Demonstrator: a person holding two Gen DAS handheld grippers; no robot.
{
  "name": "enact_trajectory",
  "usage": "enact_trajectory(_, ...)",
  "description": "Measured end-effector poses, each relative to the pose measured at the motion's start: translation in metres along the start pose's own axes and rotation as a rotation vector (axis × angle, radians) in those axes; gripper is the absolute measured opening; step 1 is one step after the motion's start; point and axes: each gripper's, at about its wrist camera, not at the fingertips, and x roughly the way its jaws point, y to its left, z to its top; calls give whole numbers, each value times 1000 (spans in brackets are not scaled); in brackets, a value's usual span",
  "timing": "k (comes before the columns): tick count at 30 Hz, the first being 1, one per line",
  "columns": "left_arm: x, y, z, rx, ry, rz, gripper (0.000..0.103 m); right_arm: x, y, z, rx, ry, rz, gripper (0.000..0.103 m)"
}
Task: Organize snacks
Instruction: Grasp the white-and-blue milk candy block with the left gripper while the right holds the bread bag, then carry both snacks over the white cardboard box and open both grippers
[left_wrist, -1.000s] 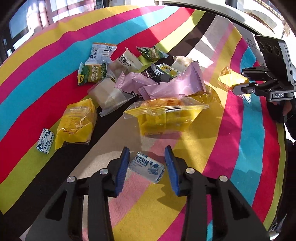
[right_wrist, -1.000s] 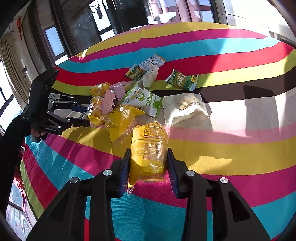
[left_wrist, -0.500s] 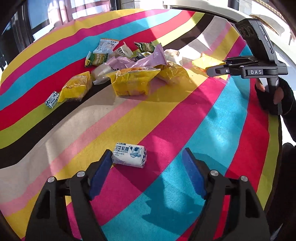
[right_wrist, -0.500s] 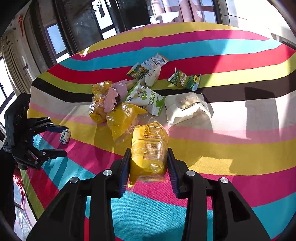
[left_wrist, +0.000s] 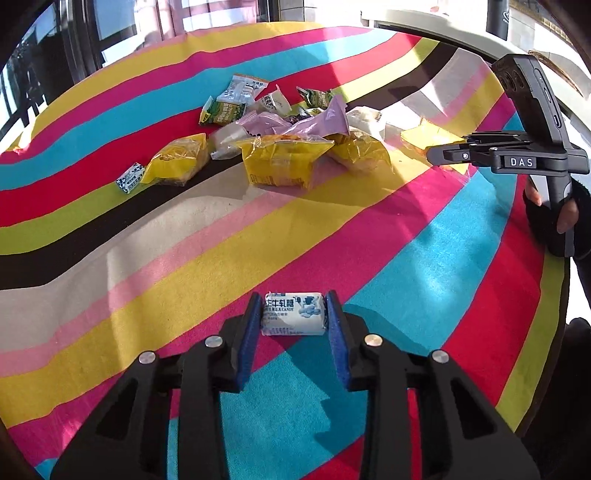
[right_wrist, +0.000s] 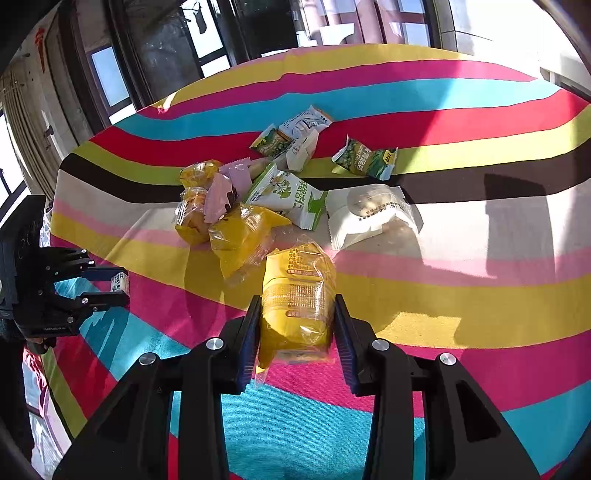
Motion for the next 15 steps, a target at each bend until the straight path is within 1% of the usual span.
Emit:
enact_trajectory(3, -20, -13, -20, -110, -41, 145, 34, 2, 2, 0, -7, 9, -2, 38)
enact_trajectory(4, -31, -16, -27, -163, -75, 182, 34, 3, 3, 1, -14, 13, -3, 38)
enact_trajectory(6, -51, -13, -40, -301, -123, 174, 34, 6, 4, 2, -15, 30, -14, 38)
enact_trajectory(8, -67, -10, -52, -405, -151, 230, 34, 7, 6, 1, -2, 54, -31, 37)
enact_trajectory(9, -73, -10, -58, -441, -149, 271, 34, 7, 9, -1, 11, 61, -11, 38)
enact_trajectory(11, -81, -8, -68, -490, -147, 322, 34, 5, 20, -7, 24, 76, 67, 38)
enact_trajectory(13, -88, -11, -77, -493, -131, 376, 34, 3, 43, -15, -18, 87, 94, 37)
enact_trajectory(15, -95, -15, -85, -489, -128, 413, 34, 2, 69, -23, -68, 103, 128, 38)
